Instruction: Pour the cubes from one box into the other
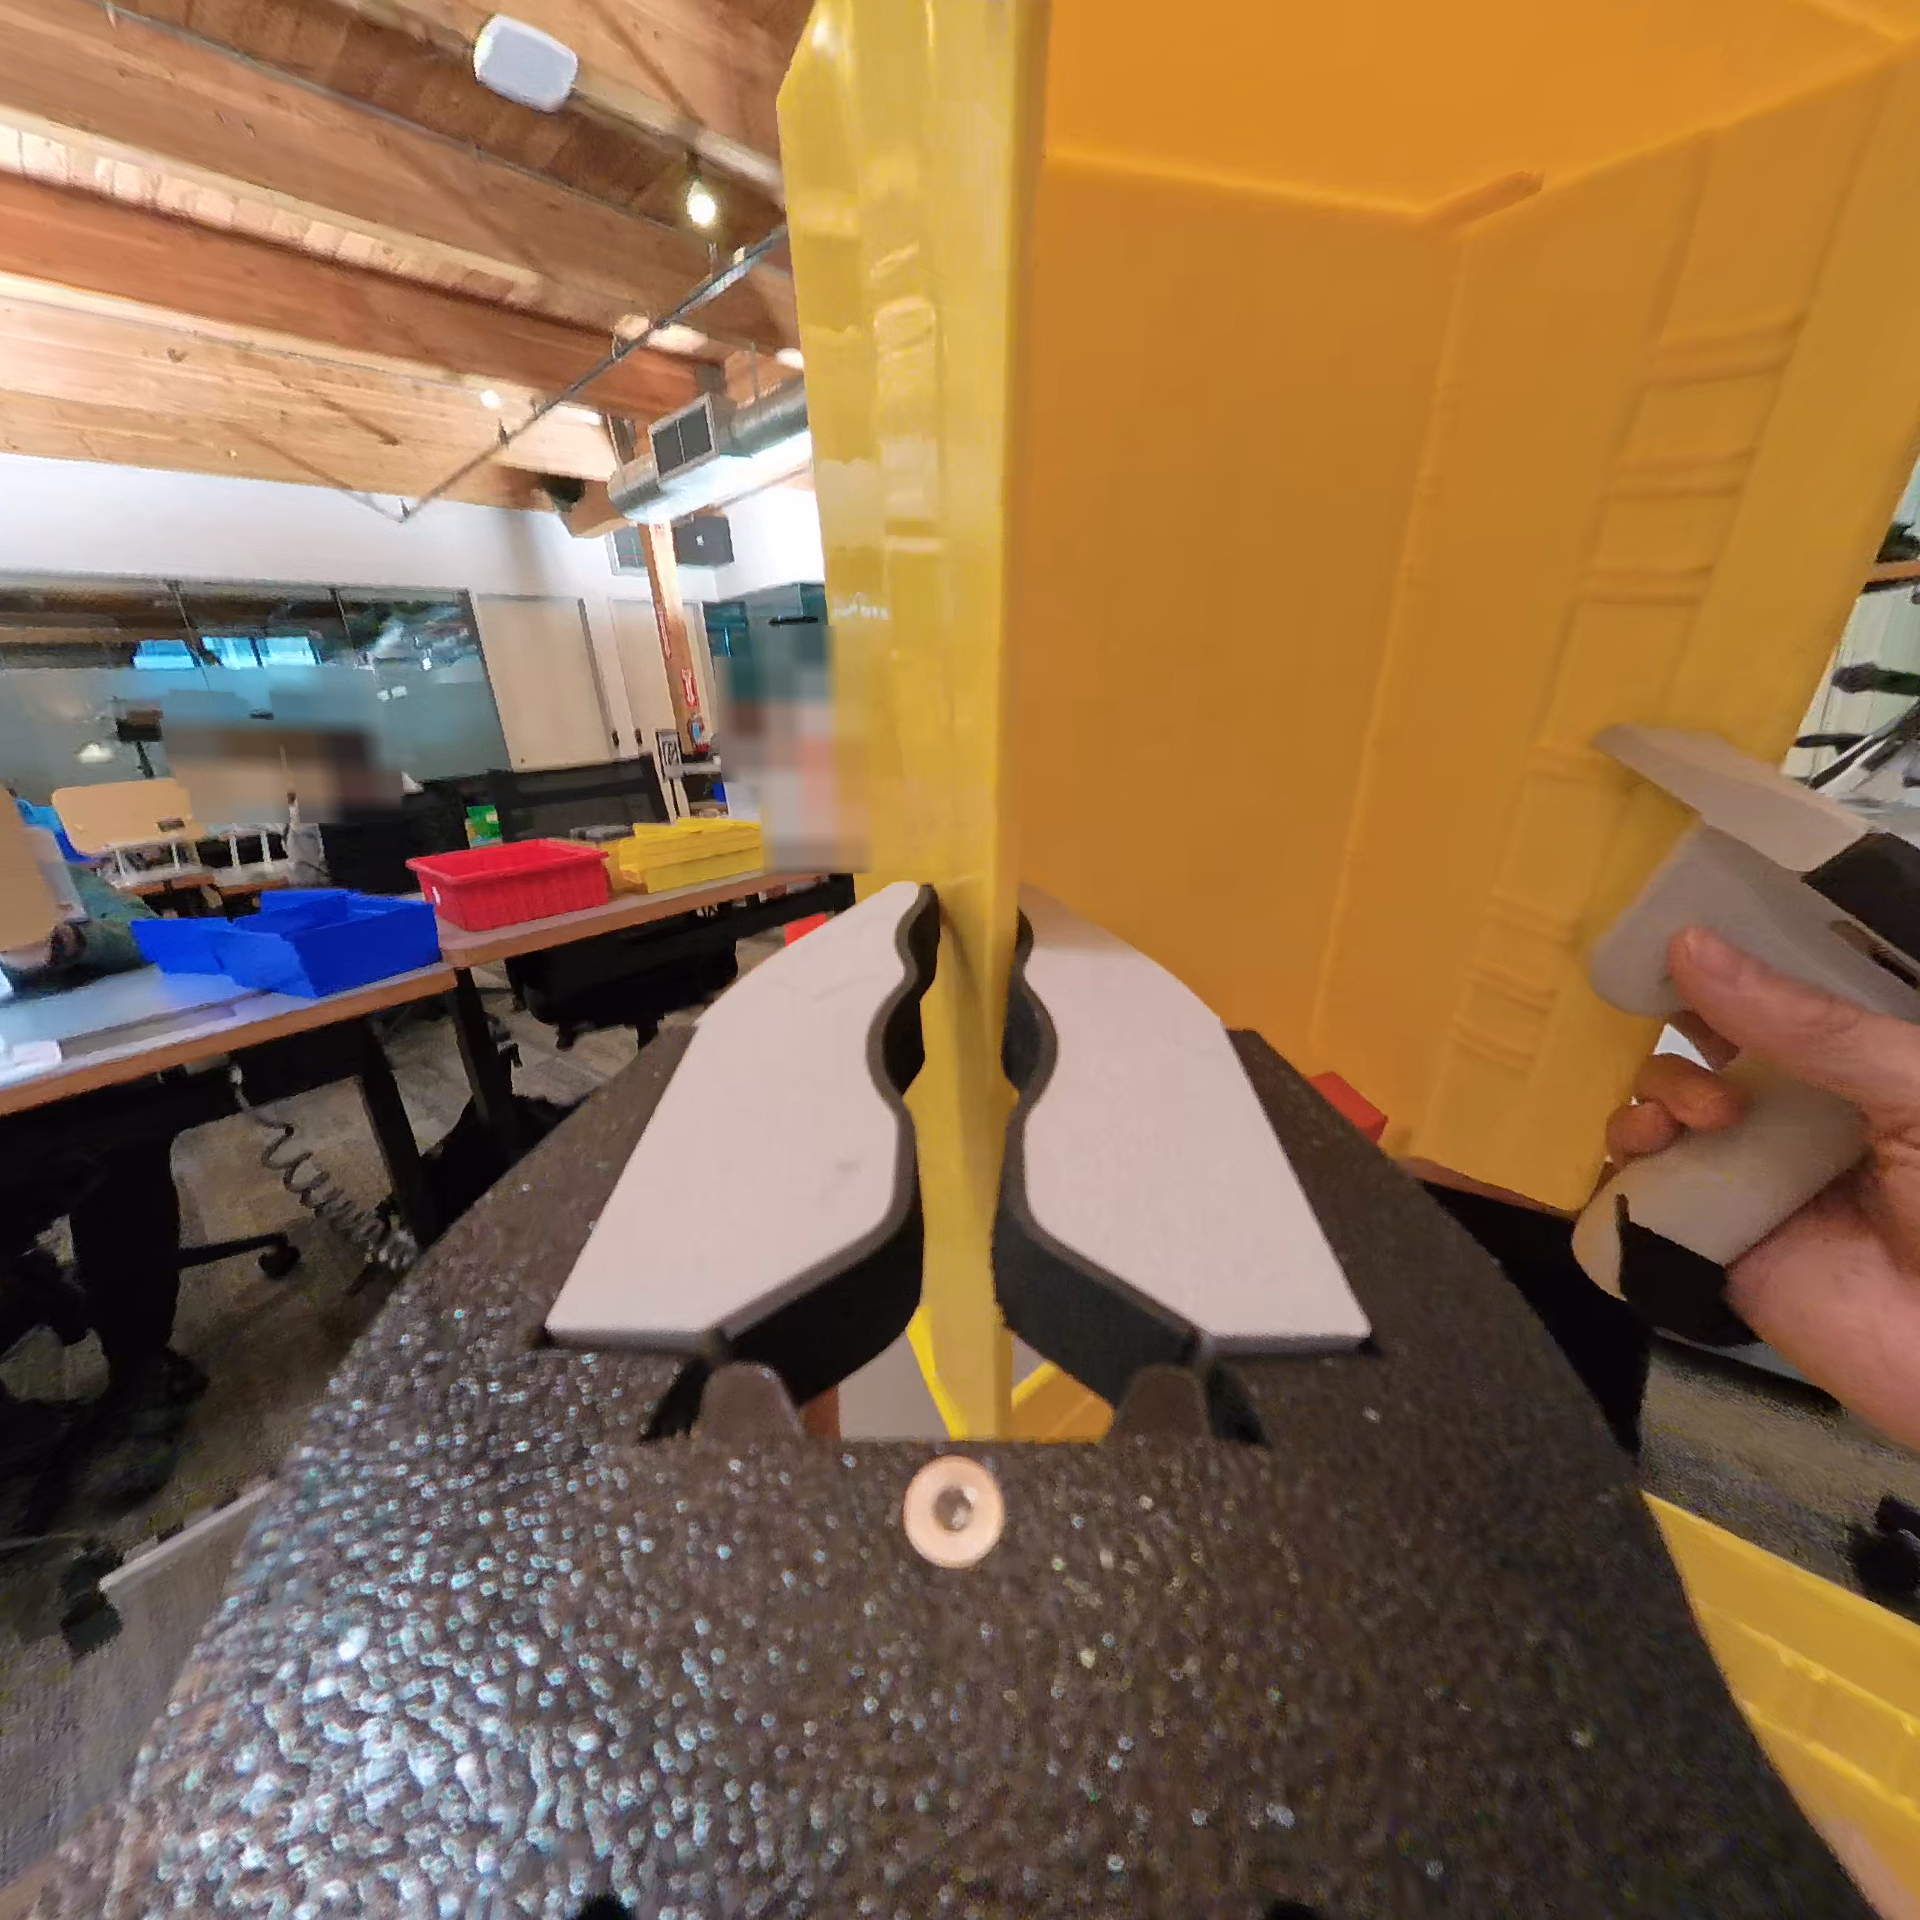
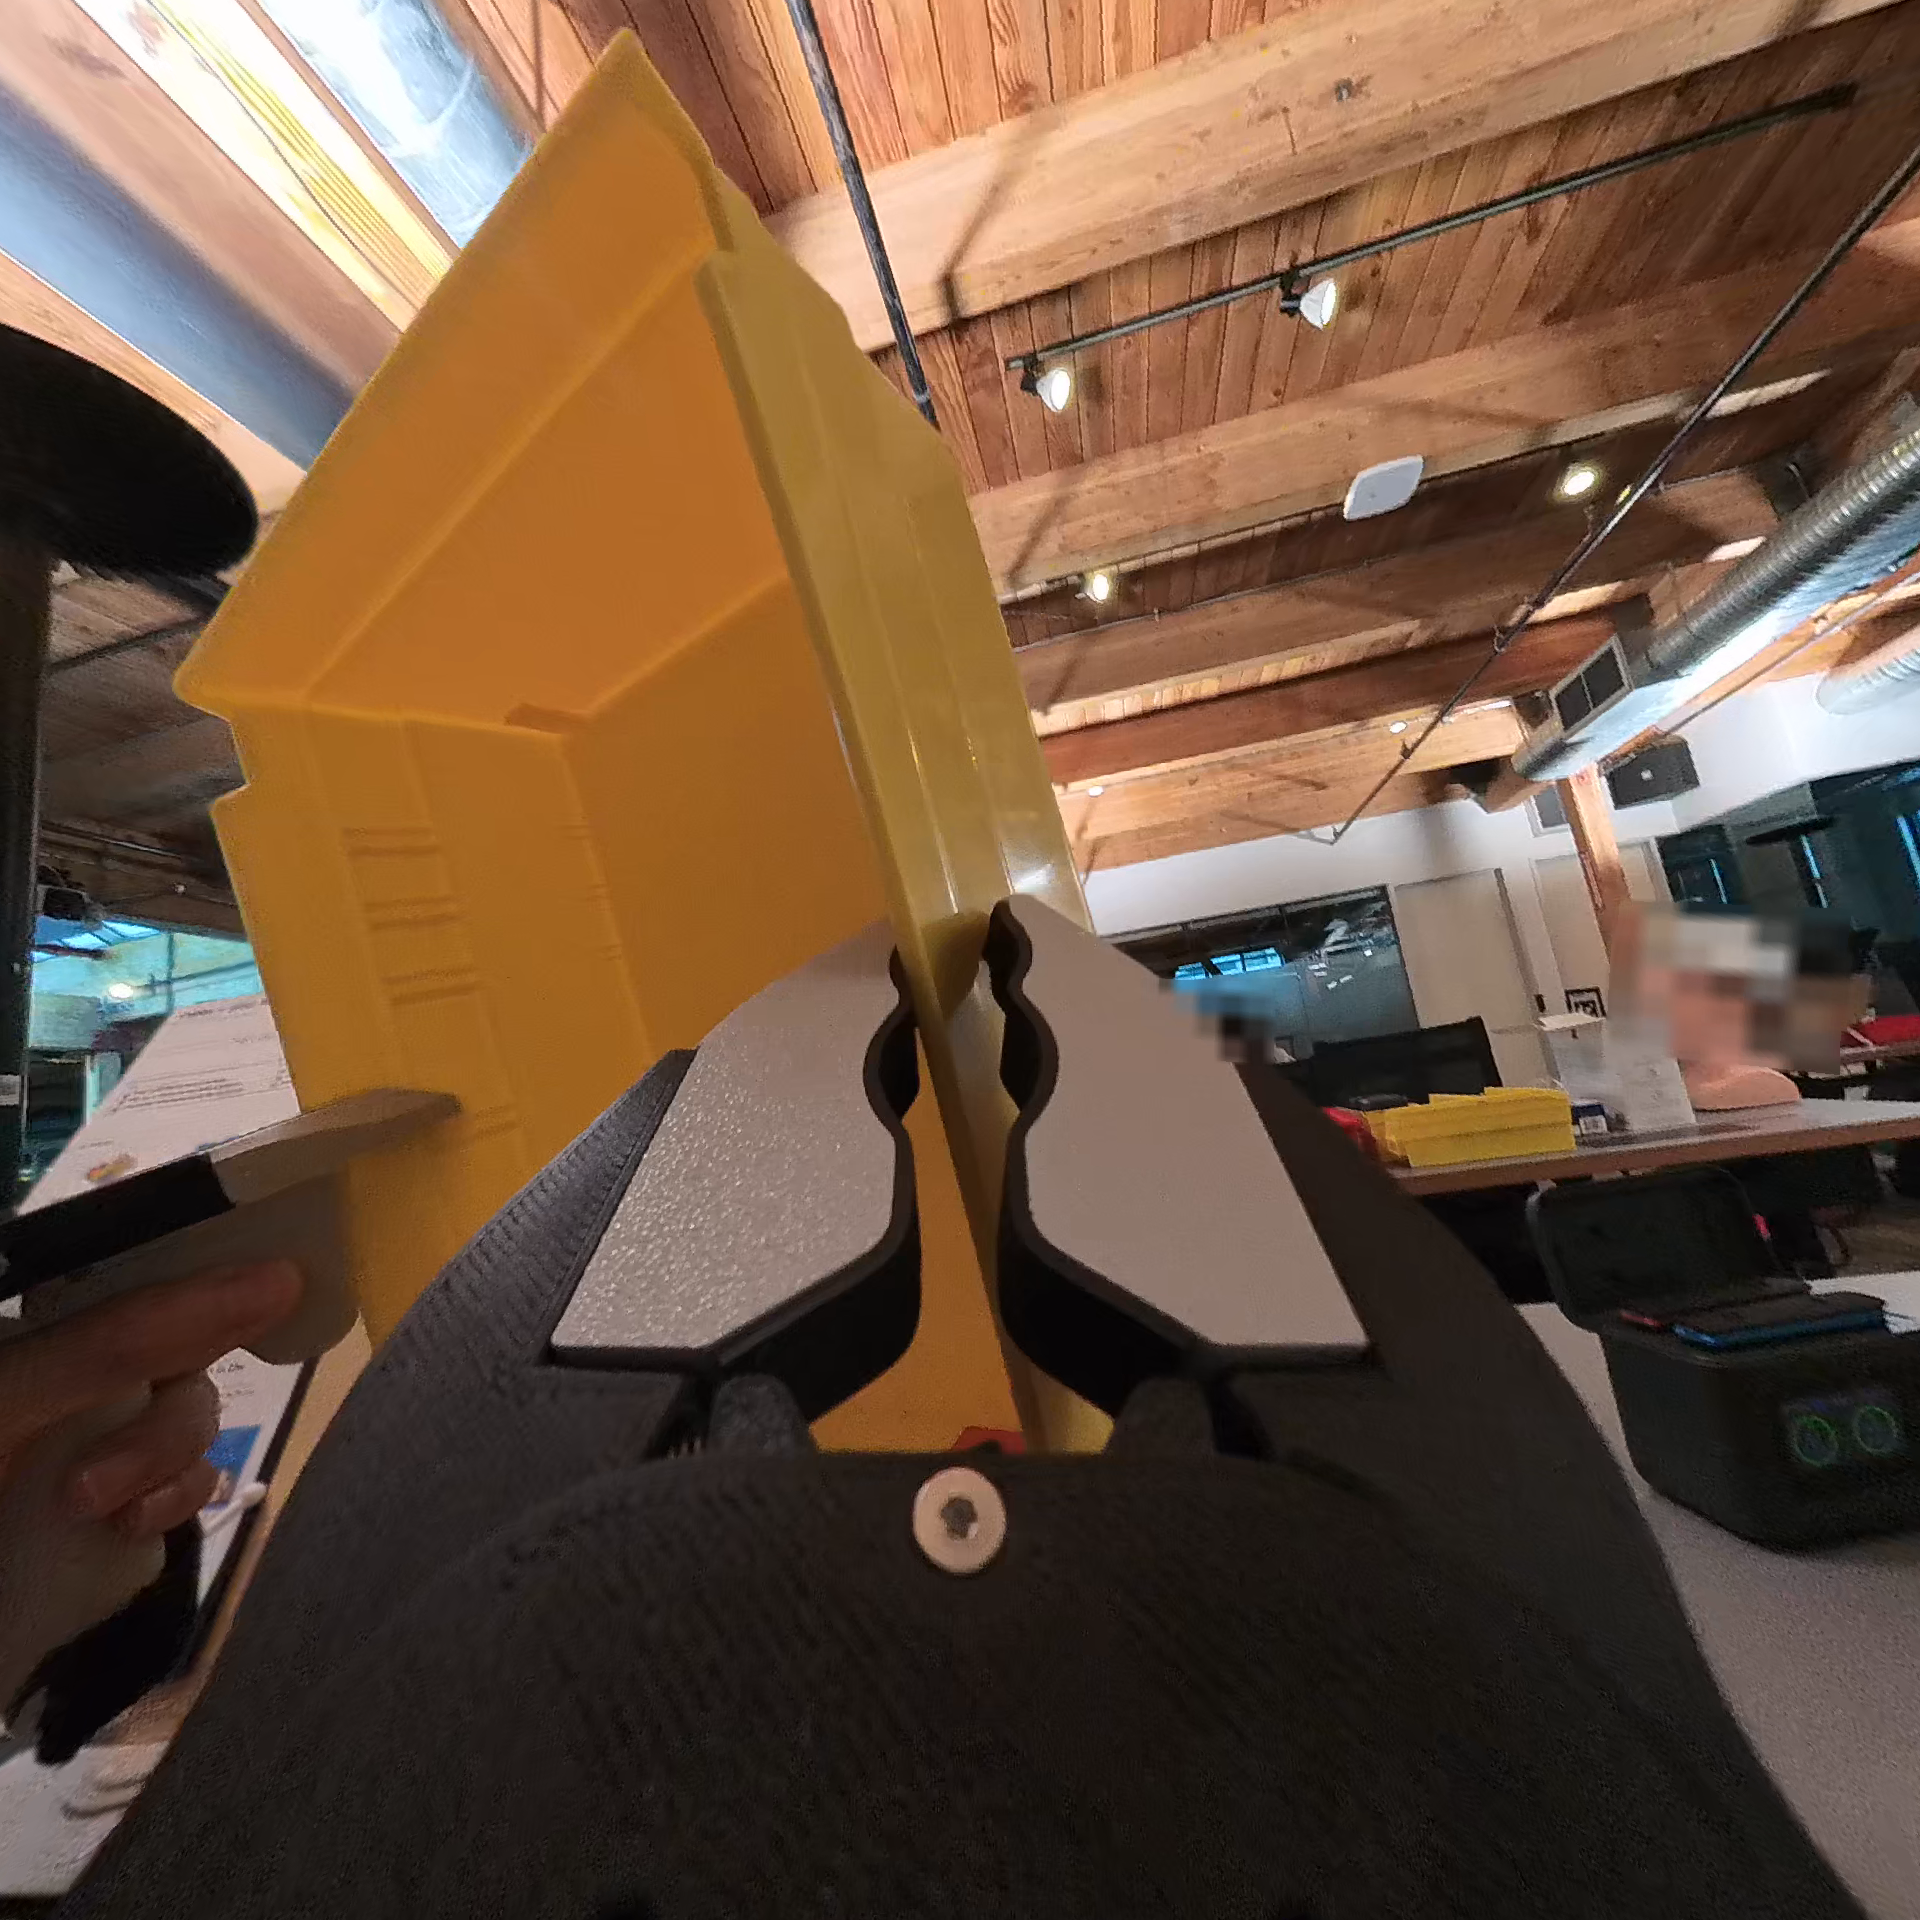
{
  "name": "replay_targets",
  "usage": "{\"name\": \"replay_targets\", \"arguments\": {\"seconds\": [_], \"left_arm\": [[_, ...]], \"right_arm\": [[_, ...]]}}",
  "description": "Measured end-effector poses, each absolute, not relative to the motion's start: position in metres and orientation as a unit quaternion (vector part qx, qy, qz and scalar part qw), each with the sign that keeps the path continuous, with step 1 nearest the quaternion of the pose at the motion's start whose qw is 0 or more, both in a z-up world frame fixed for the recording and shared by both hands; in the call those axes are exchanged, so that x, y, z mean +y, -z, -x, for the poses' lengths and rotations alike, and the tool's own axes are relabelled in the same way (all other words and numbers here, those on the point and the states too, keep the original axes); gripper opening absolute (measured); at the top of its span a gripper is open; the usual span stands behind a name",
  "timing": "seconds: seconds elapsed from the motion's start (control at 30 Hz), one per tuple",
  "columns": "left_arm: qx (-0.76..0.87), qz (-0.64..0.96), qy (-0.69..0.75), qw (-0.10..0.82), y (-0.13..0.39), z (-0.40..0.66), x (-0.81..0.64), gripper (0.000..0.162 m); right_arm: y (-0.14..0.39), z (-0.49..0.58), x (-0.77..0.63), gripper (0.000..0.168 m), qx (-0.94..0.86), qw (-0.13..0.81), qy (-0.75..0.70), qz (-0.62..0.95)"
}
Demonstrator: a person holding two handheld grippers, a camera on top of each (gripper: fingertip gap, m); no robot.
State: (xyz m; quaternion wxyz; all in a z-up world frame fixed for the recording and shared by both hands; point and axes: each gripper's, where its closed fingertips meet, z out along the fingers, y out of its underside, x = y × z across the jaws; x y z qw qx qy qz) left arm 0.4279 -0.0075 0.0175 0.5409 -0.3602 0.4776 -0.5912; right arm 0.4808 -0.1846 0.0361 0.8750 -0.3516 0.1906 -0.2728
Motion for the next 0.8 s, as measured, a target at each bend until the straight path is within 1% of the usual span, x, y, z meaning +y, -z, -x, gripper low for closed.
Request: {"name": "replay_targets", "arguments": {"seconds": [0.07,0.27,0.37,0.5,0.6,0.67,0.8], "left_arm": [[0.474,0.353,0.588,0.553,-0.02,-0.425,-0.007,0.009],[0.486,0.372,0.573,0.545,-0.011,-0.425,0.0,0.009],[0.508,0.379,0.554,0.539,-0.007,-0.421,0.0,0.01],[0.527,0.418,0.525,0.521,-0.009,-0.41,0.011,0.009],[0.54,0.446,0.492,0.517,-0.014,-0.392,0.024,0.007],[0.545,0.477,0.478,0.497,-0.013,-0.375,0.034,0.006],[0.552,0.516,0.434,0.49,-0.009,-0.324,0.063,0.005]], "right_arm": [[-0.038,-0.479,-0.183,0.011,0.186,0.875,0.275,0.351],[-0.032,-0.48,-0.177,0.011,0.197,0.864,0.275,0.372],[-0.031,-0.482,-0.173,0.01,0.223,0.841,0.282,0.404],[-0.037,-0.469,-0.163,0.009,0.236,0.794,0.304,0.471],[-0.042,-0.449,-0.151,0.008,0.236,0.742,0.336,0.529],[-0.042,-0.432,-0.14,0.008,0.239,0.71,0.344,0.565],[-0.027,-0.386,-0.109,0.007,0.224,0.628,0.373,0.645]]}}
